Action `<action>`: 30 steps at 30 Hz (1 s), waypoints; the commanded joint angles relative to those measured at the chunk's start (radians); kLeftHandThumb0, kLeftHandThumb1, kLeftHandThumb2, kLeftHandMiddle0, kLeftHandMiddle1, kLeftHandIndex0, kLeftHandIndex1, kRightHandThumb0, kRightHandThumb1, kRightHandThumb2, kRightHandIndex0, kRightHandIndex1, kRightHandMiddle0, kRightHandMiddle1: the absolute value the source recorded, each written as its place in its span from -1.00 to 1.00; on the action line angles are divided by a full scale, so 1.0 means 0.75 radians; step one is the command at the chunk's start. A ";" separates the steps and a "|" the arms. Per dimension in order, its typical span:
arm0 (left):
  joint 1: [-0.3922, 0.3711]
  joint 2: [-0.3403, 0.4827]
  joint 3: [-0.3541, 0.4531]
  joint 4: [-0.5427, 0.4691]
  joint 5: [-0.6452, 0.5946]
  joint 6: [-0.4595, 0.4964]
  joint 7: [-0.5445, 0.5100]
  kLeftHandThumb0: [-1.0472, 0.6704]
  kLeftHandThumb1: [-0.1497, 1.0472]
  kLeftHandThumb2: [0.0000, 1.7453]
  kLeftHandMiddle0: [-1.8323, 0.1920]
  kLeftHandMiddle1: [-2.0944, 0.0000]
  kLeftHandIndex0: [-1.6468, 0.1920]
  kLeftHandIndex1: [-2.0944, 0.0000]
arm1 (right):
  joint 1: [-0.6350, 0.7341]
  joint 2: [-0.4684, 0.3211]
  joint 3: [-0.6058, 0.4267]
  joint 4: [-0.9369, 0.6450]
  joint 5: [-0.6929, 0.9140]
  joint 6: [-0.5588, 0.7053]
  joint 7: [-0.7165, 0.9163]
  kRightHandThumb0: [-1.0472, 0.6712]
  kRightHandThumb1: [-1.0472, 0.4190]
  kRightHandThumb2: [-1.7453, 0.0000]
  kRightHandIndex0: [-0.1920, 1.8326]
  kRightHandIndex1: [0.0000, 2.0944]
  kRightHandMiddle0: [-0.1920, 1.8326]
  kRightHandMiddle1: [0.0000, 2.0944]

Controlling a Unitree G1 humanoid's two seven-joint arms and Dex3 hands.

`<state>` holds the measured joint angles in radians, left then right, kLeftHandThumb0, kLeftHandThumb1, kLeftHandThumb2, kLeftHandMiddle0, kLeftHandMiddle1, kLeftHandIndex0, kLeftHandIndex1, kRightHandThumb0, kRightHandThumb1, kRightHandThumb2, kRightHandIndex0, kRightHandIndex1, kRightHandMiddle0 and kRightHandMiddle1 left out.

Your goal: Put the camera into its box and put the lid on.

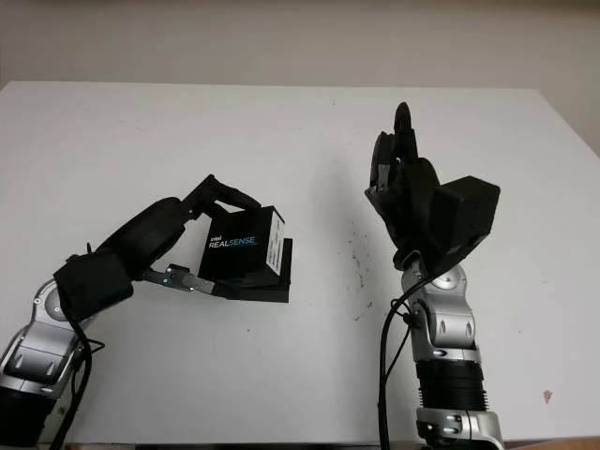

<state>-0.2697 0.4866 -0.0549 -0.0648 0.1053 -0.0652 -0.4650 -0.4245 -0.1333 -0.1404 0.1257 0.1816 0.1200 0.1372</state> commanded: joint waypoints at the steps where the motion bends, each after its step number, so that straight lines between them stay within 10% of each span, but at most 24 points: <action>1: -0.009 0.020 0.022 -0.066 -0.016 0.036 -0.015 -0.04 0.97 -0.94 0.64 -0.61 0.63 -0.35 | 0.009 0.000 0.005 -0.016 -0.002 -0.003 0.002 -0.48 -1.00 0.17 -1.00 -1.00 -1.00 -1.00; 30: -0.073 -0.035 -0.113 -0.245 0.248 0.450 0.059 0.03 0.94 -0.94 0.45 -0.69 0.60 -0.54 | 0.013 0.015 0.020 -0.010 -0.008 -0.016 -0.004 -0.50 -1.00 0.17 -1.00 -1.00 -1.00 -1.00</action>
<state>-0.3008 0.4661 -0.1349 -0.2334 0.2854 0.2692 -0.4287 -0.4141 -0.1221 -0.1271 0.1257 0.1773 0.1198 0.1325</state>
